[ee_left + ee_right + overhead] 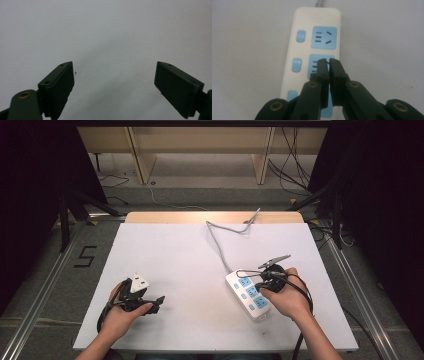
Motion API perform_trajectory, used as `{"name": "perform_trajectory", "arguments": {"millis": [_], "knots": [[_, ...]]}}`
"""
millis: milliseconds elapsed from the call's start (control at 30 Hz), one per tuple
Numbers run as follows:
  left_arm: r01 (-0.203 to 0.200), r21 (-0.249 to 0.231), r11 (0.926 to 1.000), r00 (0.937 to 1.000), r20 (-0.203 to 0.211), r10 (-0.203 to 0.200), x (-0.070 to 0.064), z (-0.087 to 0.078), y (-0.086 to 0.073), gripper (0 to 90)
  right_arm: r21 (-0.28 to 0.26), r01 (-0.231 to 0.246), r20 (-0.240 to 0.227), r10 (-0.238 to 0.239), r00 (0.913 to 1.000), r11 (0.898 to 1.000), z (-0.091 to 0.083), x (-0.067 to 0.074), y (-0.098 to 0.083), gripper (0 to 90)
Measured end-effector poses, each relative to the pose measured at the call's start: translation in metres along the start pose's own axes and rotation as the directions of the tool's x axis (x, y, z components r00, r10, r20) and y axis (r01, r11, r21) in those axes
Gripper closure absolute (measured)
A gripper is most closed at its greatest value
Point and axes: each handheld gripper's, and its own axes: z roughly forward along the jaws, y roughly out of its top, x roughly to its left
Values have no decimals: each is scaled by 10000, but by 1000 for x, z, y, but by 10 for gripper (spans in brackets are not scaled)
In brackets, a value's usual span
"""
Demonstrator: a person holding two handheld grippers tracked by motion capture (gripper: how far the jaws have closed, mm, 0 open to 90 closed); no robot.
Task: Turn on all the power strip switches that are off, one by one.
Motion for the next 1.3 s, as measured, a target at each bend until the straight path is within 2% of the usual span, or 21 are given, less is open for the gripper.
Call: {"name": "perform_trajectory", "arguments": {"millis": [267, 800, 1067, 1300], "knots": [[9, -4, 10000, 10000, -3, -9, 0, 0, 0, 162, -846, -177, 305, 203, 9993, 9963, -4, -12, -6, 799], [23, -14, 10000, 10000, 15, -23, 0, 0, 0, 162, -1557, -350, 597, 448, 9972, 9872, -4, -29, -16, 675], [74, -27, 10000, 10000, -4, -74, 1, 0, 0, 162, -1994, -154, 752, 310, 9967, 9798, -2, -37, -24, 563], [124, -35, 9999, 9999, -16, -124, 1, 0, 0, 162, -2479, -32, 812, 241, 9964, 9688, 0, -42, -32, 488]]}}
